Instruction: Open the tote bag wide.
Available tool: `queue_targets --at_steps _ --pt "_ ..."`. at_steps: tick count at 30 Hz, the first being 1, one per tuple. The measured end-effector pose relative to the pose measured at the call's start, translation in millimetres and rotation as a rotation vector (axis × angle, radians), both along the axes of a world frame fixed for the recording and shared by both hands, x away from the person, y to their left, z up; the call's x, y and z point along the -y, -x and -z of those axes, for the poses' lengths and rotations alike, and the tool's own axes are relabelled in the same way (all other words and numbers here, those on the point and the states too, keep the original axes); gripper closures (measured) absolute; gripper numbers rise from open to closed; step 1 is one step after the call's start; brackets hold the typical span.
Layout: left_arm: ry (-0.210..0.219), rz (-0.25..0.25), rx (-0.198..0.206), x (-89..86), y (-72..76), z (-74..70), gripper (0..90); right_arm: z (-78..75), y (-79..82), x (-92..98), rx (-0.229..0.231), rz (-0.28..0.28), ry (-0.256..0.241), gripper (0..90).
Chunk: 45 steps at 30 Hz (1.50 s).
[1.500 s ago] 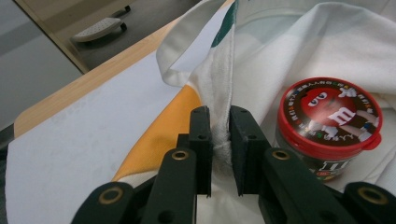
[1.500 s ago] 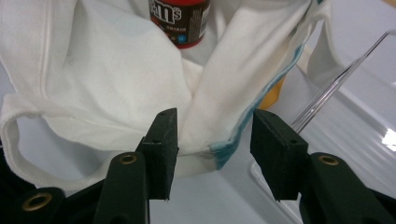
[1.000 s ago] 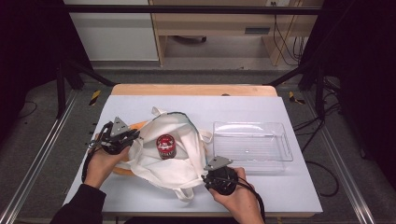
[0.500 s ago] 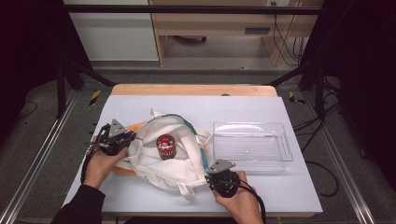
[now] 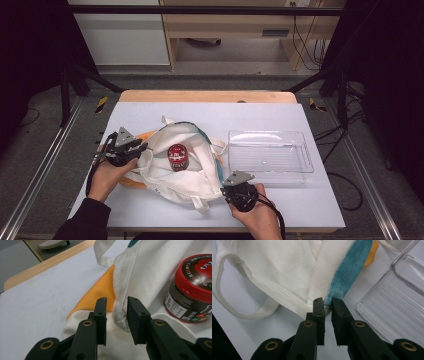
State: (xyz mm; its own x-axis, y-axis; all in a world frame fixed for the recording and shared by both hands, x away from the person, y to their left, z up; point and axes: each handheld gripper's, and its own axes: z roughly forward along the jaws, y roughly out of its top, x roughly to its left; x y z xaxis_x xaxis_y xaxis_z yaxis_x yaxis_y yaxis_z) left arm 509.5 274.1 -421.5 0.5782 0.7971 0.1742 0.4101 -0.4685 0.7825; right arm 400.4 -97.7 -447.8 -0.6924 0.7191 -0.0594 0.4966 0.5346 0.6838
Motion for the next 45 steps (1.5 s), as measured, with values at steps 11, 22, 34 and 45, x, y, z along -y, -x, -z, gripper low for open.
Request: queue_targets --at_steps 11,22,34,45 --pt "0.042 0.040 0.004 4.4 1.3 -9.1 61.4 -12.6 -9.7 -6.1 0.037 0.016 -0.027 64.2" --pt "-0.048 -0.002 -0.041 3.1 -9.2 0.3 82.5 0.4 -16.8 -11.0 0.048 0.018 0.052 82.0" --pt "-0.060 -0.040 0.058 3.4 -13.0 -20.4 83.0 -14.3 -10.7 7.5 0.074 0.030 0.033 83.7" --pt "-0.078 -0.066 -0.033 1.1 -28.1 4.6 83.0 6.7 -13.5 5.9 0.053 0.037 0.046 83.7"
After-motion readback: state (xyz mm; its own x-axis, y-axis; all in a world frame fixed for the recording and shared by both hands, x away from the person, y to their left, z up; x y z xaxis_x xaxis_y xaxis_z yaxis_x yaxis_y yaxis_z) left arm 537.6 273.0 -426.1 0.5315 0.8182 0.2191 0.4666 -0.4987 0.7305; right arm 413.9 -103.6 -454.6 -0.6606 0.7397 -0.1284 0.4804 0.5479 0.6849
